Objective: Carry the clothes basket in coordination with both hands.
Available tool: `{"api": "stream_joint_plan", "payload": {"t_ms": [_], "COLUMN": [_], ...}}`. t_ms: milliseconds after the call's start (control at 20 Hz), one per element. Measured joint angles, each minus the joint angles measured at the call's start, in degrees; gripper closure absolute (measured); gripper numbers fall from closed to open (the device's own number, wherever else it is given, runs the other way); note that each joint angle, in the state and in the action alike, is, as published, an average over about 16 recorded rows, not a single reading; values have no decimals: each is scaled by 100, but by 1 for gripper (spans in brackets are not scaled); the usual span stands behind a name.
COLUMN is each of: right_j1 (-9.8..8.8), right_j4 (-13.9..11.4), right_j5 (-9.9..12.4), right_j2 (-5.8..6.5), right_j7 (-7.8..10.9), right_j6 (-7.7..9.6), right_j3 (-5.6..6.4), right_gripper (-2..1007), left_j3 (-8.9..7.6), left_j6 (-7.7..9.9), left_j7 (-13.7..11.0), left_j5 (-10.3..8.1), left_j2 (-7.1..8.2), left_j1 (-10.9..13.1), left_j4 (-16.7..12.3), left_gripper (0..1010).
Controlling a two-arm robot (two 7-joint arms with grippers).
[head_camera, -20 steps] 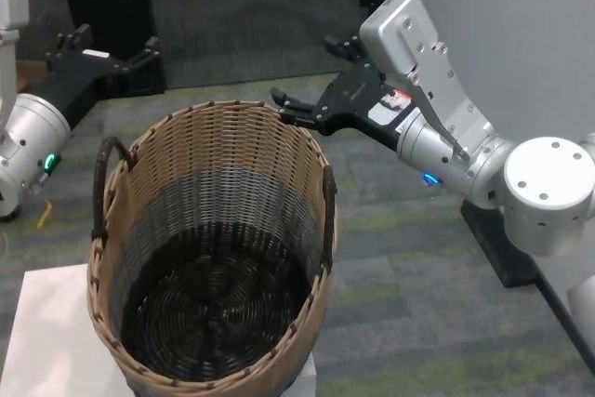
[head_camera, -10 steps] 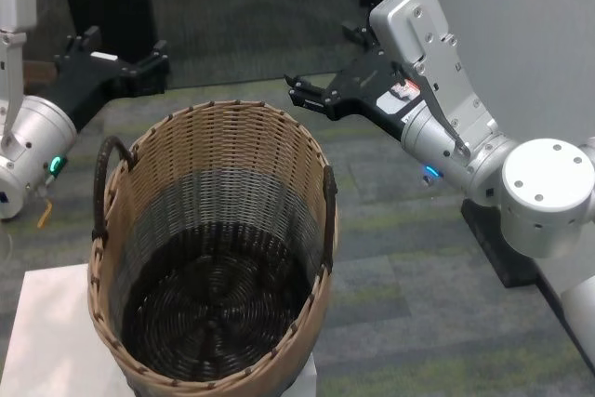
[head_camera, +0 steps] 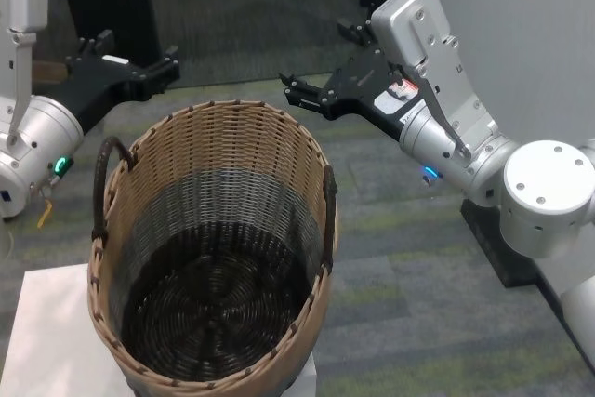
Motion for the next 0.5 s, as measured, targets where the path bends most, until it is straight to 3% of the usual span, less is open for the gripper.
{"api": "stream_joint_plan", "payload": {"t_ms": [500], "right_j1": [4], "right_j4": [2], "right_j5": [4], "right_j2": [3], "right_j7": [-33], "right_j6": [28], "right_j3": [-3], "right_gripper": [0], "left_j3": [-16], "left_j6": [-8], "left_j7": [25], "left_j5": [2], "left_j2": [-13], "left_j1": [2], "left_j4": [2], "left_gripper": [11]}}
